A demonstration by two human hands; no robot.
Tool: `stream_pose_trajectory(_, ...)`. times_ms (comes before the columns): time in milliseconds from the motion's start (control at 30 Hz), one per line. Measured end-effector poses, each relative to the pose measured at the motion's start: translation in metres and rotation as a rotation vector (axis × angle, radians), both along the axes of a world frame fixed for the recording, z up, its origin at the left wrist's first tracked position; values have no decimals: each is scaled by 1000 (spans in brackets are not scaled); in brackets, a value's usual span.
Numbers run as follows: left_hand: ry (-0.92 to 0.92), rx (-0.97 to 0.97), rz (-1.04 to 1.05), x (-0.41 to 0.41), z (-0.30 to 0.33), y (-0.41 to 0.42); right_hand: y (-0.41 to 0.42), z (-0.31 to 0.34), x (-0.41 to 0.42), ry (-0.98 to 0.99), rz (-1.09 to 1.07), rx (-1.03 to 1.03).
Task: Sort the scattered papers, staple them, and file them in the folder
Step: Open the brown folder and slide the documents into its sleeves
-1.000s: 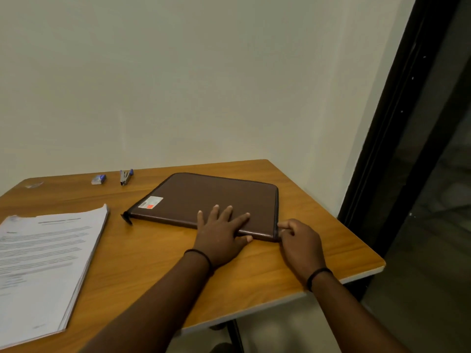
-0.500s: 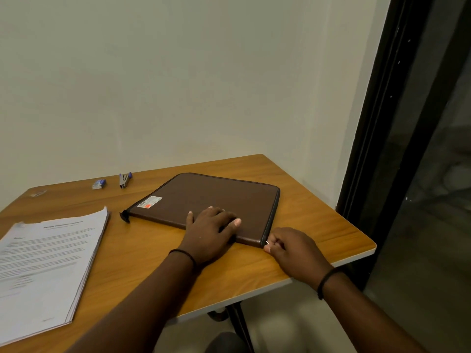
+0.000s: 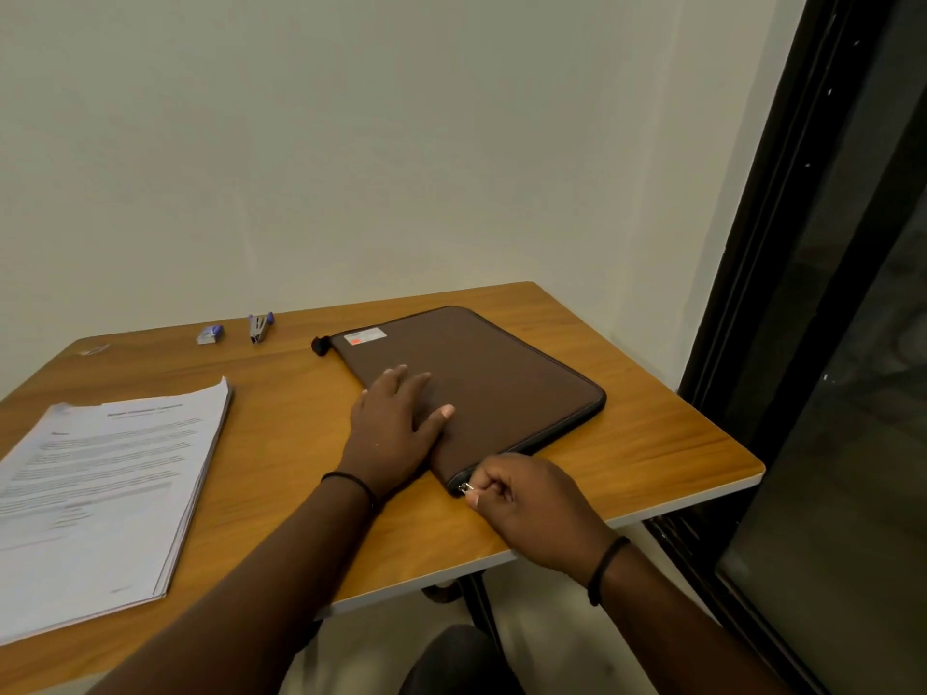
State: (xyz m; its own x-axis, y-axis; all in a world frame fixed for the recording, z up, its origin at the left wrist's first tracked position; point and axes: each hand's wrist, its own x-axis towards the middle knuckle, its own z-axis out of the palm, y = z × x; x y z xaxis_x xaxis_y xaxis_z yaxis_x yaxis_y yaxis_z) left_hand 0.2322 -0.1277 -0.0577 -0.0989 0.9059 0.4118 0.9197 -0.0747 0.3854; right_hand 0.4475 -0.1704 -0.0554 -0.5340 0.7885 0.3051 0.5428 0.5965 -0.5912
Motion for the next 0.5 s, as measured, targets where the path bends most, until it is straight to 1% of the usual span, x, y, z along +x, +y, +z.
stream_pose_trajectory(100, 43, -188, -49, 4, -2, -8, 1, 0, -4, -54, -42, 95)
stream_pose_trajectory(200, 26, -274, -77, 4, -1, -10, 3, -4, -2, -124, -97, 169)
stream_pose_trajectory(367, -46, -313, -97, -3, 2, -18, 3, 4, -3, -208, -144, 215)
stream_pose_trajectory(500, -15, -270, -82, -2, 4, -21, 0, 4, -4, -197, -213, 212)
